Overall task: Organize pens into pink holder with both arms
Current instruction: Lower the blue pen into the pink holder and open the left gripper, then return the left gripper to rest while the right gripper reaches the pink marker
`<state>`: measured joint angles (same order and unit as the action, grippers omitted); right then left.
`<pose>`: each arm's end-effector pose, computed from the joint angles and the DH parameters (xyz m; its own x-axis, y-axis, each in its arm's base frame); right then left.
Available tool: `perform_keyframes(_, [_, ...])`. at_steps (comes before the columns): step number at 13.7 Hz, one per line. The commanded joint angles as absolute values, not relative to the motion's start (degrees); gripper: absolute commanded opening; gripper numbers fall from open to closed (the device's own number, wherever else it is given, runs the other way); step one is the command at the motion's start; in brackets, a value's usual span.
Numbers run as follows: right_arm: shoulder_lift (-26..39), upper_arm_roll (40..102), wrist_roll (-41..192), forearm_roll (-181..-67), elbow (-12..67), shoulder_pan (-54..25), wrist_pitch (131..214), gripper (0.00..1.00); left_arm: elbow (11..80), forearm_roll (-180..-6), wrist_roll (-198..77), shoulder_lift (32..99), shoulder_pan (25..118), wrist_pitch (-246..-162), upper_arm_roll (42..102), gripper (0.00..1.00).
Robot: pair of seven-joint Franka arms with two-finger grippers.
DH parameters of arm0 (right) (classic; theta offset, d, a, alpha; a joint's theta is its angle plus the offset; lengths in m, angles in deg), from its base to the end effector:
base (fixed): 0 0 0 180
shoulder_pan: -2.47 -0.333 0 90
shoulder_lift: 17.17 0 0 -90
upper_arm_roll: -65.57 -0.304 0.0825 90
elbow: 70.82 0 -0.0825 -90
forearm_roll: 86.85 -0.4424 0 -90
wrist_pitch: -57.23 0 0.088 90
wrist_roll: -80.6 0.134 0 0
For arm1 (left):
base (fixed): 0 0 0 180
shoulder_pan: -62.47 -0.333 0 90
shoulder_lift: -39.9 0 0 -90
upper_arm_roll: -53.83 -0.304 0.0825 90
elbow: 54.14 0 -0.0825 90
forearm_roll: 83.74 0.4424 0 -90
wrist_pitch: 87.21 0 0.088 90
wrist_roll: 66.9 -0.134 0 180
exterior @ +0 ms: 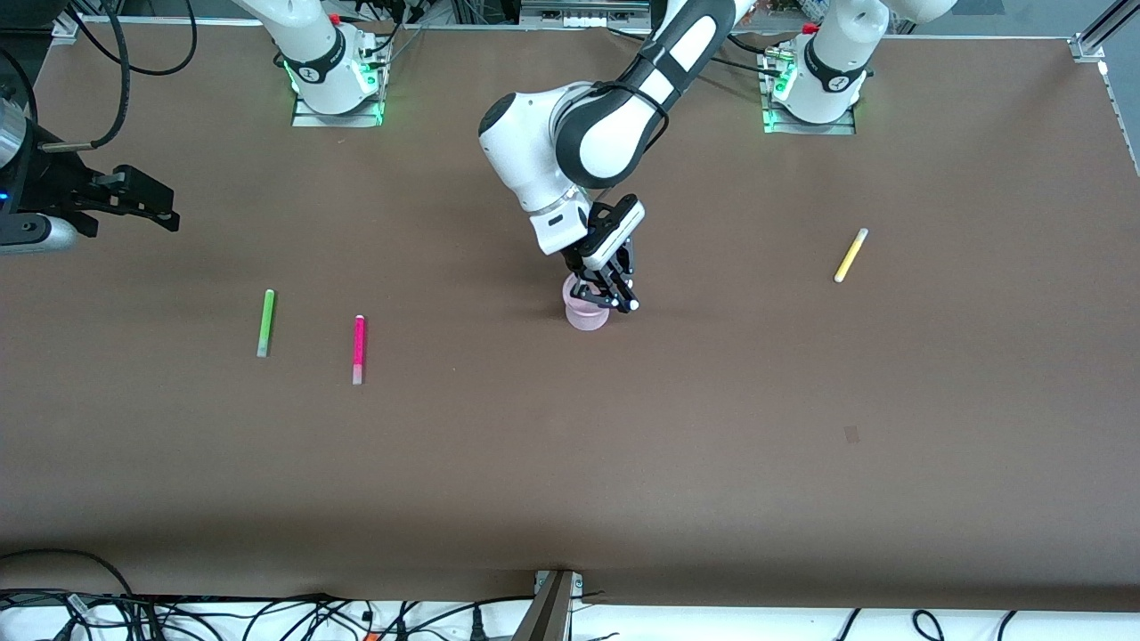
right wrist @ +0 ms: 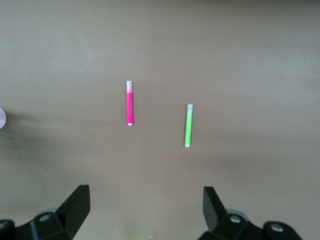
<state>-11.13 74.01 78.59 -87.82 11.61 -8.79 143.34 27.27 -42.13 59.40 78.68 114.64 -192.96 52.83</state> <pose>0.6351 0.0380 0.5841 0.9955 0.0855 -0.0400 0.0854 -0.9963 -0.0029 0.5194 -0.5370 0.2392 0.3716 0.6600 0.6530 0.8246 -0.5577 0.0944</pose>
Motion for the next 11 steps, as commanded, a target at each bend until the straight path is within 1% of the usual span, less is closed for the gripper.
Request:
perform_keyframes(1, [-10.6, 73.9, 79.5, -88.3, 10.6, -8.3, 143.1, 1.0, 25.4, -40.8, 59.8, 79.4, 115.6, -191.5, 52.1, 0.99])
perform_keyframes(5, [-10.6, 73.8, 79.4, -87.9, 10.6, -8.3, 143.1, 1.0, 25.4, -40.7, 57.1, 78.7, 115.1, -191.4, 51.6, 1.0])
perform_keyframes(6, [-10.5, 73.9, 79.4, -88.3, 10.6, -8.3, 143.2, 1.0, 25.0, -40.9, 55.5, 77.6, 114.8, -191.4, 51.5, 1.0])
perform_keyframes(8, [-9.2, 73.9, 78.6, -88.7, 10.6, -7.1, 143.6, 1.0, 24.0, -42.0, 50.6, 74.4, 111.0, -191.4, 51.8, 1.0])
perform_keyframes(11, [-7.4, 73.7, 78.5, -87.9, 10.9, -7.6, 143.7, 1.0, 23.8, -51.6, 35.2, 67.1, 103.5, -191.4, 51.9, 1.0])
